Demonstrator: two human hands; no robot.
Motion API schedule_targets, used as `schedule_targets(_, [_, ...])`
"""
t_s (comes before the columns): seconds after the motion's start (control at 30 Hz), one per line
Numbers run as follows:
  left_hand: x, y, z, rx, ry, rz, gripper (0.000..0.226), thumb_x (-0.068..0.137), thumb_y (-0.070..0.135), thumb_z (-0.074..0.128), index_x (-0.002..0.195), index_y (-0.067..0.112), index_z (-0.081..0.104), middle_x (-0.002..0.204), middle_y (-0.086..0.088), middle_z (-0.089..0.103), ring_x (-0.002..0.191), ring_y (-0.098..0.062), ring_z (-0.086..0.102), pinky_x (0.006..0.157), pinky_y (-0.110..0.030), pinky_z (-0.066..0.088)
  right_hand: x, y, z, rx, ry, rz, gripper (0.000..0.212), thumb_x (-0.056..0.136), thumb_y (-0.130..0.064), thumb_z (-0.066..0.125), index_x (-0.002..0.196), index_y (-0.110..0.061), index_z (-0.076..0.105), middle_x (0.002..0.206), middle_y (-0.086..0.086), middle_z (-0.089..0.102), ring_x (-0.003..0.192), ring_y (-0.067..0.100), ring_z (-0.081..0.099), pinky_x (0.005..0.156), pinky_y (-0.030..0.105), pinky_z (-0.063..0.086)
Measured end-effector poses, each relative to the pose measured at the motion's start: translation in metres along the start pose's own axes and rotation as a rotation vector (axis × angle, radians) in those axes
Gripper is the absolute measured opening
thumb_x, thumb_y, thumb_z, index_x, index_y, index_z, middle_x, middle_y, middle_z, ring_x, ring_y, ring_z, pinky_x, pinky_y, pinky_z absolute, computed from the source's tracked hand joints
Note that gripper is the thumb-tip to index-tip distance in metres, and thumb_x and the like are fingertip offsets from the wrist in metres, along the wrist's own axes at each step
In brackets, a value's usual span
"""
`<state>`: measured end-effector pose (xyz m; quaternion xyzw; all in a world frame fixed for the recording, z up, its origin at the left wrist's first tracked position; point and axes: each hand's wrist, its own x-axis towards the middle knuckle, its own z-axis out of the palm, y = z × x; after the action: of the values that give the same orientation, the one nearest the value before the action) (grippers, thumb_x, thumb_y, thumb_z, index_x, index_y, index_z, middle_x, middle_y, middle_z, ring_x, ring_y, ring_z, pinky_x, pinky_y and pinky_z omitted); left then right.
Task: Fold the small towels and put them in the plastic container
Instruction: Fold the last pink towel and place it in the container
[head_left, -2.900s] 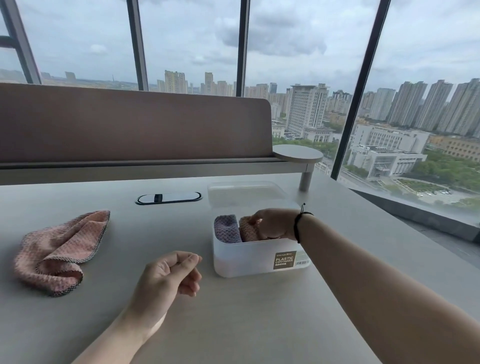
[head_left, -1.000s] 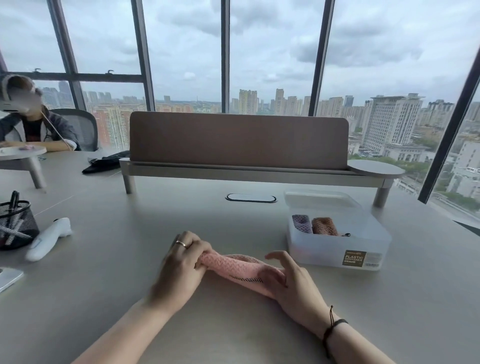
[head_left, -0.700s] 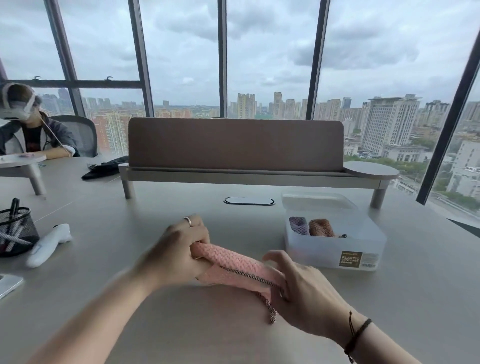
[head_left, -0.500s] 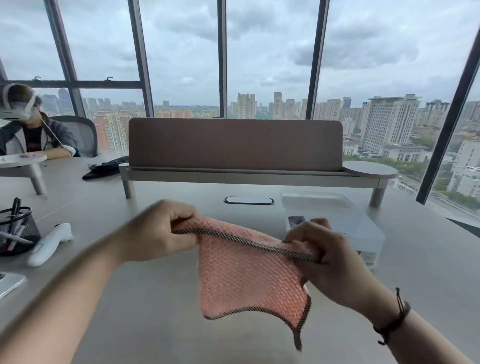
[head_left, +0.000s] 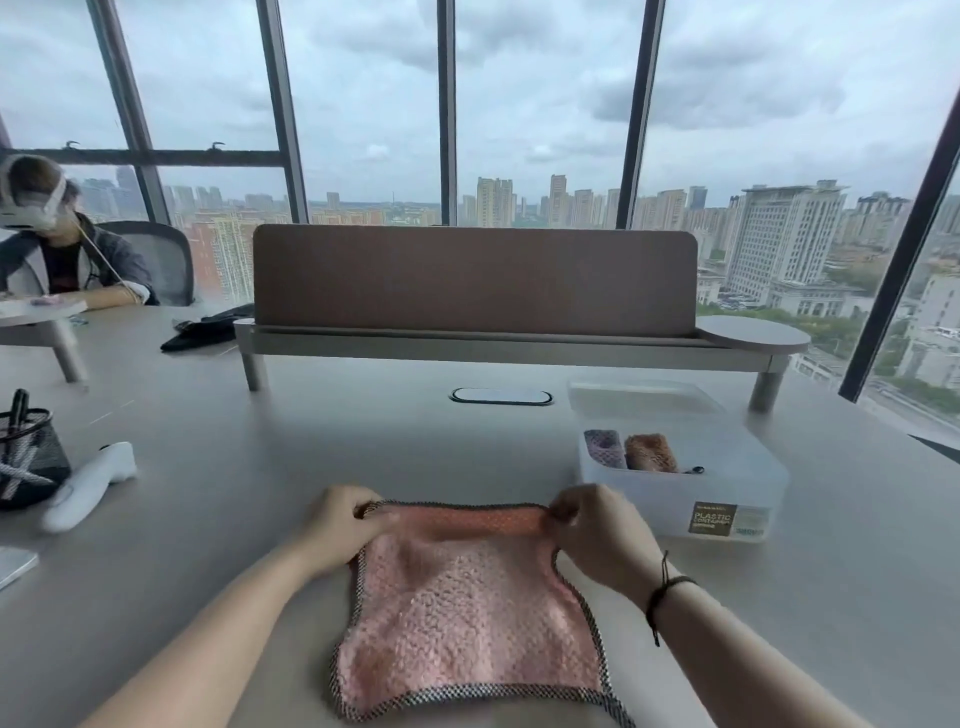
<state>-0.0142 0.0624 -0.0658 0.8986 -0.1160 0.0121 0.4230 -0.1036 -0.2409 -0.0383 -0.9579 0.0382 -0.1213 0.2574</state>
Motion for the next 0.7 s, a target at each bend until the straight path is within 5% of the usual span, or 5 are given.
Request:
schedule_targets(0.1, [0.007,0.000,0.003,0.069,0.140,0.030,0.008,0.079,0.029,0.083,0.079,0.023,0.077,0.072,0.008,0.074,0.065,-0.004,0.062,0.058,-0.010,0.043,0.003,0.007,0.026,-0.144,0.094,-0.063,0.017,0.086,-0.038,0.057,0.090,-0.024,0.066,0.094,-0.007,0.065,0.089,0.024,0.065,0.067,0.032,0.050])
schedule_targets(0.27, [0.023,-0.006,0.000,0.175,0.206,0.090,0.013,0.076,0.034,0.084,0.072,0.035,0.072,0.069,0.009,0.069,0.063,-0.001,0.059,0.059,-0.020,0.043,0.018,0.010,0.034,-0.232,0.205,-0.174,0.019,0.091,-0.039,0.054,0.090,-0.023,0.064,0.092,-0.002,0.062,0.080,0.030,0.066,0.060,0.036,0.049])
schedule_targets(0.43, [0.039,-0.012,0.001,0.043,0.226,0.094,0.009,0.077,0.030,0.083,0.079,0.022,0.078,0.048,0.011,0.056,0.047,0.001,0.050,0.053,-0.017,0.037,0.026,0.017,0.035,-0.147,0.255,-0.117,0.010,0.090,-0.031,0.061,0.096,-0.027,0.068,0.080,0.006,0.073,0.077,0.035,0.067,0.060,0.037,0.049])
schedule_targets(0.53, [0.039,-0.011,0.001,-0.138,0.227,0.062,0.004,0.080,0.021,0.081,0.082,0.021,0.077,0.056,0.013,0.068,0.050,0.000,0.059,0.056,-0.014,0.044,0.031,0.022,0.032,0.101,0.279,-0.044,0.010,0.091,-0.024,0.065,0.096,-0.026,0.073,0.074,-0.002,0.074,0.071,0.020,0.068,0.063,0.031,0.053])
schedule_targets(0.7, [0.037,-0.007,-0.004,-0.353,0.186,-0.010,0.013,0.085,0.004,0.073,0.080,0.016,0.074,0.042,0.002,0.058,0.031,-0.009,0.040,0.034,-0.012,0.026,0.035,0.028,0.028,0.316,0.198,-0.007,0.010,0.088,-0.018,0.071,0.088,-0.028,0.074,0.072,-0.021,0.069,0.072,-0.015,0.061,0.060,0.003,0.041])
